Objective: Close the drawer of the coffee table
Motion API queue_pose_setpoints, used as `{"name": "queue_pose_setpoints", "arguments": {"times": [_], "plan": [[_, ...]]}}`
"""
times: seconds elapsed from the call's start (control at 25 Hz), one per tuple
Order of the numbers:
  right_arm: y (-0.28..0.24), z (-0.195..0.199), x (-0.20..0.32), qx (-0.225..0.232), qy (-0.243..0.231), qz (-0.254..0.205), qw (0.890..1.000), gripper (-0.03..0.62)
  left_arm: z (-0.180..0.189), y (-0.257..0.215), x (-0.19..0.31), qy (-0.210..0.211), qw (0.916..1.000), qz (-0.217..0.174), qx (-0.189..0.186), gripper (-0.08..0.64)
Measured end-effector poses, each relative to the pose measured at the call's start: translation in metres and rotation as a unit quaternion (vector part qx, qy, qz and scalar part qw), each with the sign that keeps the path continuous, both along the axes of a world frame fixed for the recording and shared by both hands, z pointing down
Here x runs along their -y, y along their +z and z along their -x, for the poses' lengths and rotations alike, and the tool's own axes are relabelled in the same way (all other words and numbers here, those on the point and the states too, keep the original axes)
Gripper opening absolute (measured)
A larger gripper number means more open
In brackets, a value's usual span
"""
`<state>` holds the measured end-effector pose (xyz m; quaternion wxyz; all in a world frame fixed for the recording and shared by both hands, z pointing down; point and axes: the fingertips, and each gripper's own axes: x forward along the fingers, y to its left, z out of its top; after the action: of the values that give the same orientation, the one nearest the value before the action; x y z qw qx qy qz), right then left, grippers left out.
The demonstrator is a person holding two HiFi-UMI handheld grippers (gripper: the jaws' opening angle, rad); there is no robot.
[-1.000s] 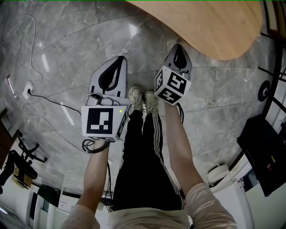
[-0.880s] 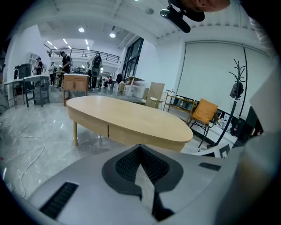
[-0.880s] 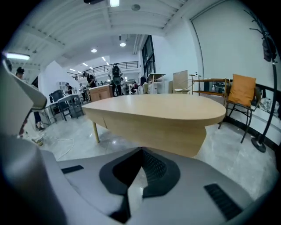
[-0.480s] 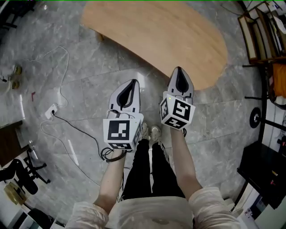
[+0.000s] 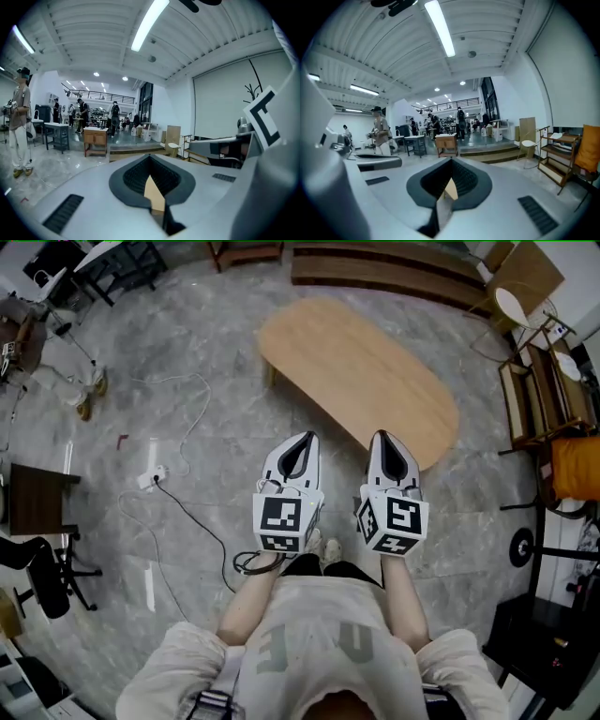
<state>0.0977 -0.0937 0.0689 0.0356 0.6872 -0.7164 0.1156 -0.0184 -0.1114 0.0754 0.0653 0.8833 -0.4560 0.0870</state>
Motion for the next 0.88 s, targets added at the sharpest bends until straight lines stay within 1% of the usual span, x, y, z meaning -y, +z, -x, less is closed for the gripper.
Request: {"name": "queue_pose_setpoints", "arguments": {"times": [0.16, 0.32, 0.48, 0.72, 0.88], "plan": [[-0.015, 0.028, -0.039, 0.018, -0.047, 0.011, 0.999, 0.006, 0.013, -0.018, -0.031, -0.004, 0.9998, -0.016, 0.008, 0.009], [-0.014, 0.049, -0.051, 0.009, -0.070, 0.017, 0.997, 0.006, 0.018, -0.020, -0.040, -0.003, 0.9998, -0.019, 0.008, 0.008], [-0.014, 0.065, -0.055, 0.001, -0.089, 0.017, 0.996, 0.006, 0.020, -0.027, -0.046, 0.001, 0.9995, -0.033, 0.001, 0.009], [-0.029, 0.063, -0.059, -0.030, -0.103, 0.015, 0.994, 0.006, 0.018, -0.033, -0.049, -0.007, 0.9986, -0.046, -0.026, 0.009], [-0.032, 0.060, -0.057, -0.033, -0.097, 0.012, 0.995, 0.006, 0.014, -0.033, -0.050, 0.003, 0.9988, -0.044, -0.018, 0.009]]}}
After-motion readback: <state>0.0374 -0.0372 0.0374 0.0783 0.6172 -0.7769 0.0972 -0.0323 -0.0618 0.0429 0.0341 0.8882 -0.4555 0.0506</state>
